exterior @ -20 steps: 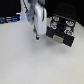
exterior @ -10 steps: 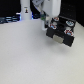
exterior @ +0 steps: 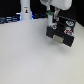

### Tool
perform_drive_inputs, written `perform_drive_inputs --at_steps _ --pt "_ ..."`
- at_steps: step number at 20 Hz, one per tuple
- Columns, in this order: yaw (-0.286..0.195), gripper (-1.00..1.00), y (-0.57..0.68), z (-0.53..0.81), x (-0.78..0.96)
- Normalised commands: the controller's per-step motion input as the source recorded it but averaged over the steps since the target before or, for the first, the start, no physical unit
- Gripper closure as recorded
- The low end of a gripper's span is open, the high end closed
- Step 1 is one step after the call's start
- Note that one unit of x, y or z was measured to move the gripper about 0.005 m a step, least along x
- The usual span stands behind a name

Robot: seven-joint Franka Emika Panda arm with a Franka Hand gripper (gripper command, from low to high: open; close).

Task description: Open the kcup holder, insert the kcup into the holder, and close the kcup holder

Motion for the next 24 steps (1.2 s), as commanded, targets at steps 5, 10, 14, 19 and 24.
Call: perform_drive_inputs --at_steps 5,10,14,19,24 --pt "0.009 1.0 0.63 0.2 0.22" --pt "0.005 1.0 0.15 0.01 0.03" --pt "0.005 1.0 0.05 0.0 0.01" --pt "0.0 1.0 0.04 0.09 0.2" --pt "-0.016 1.0 0.24 0.2 0.26"
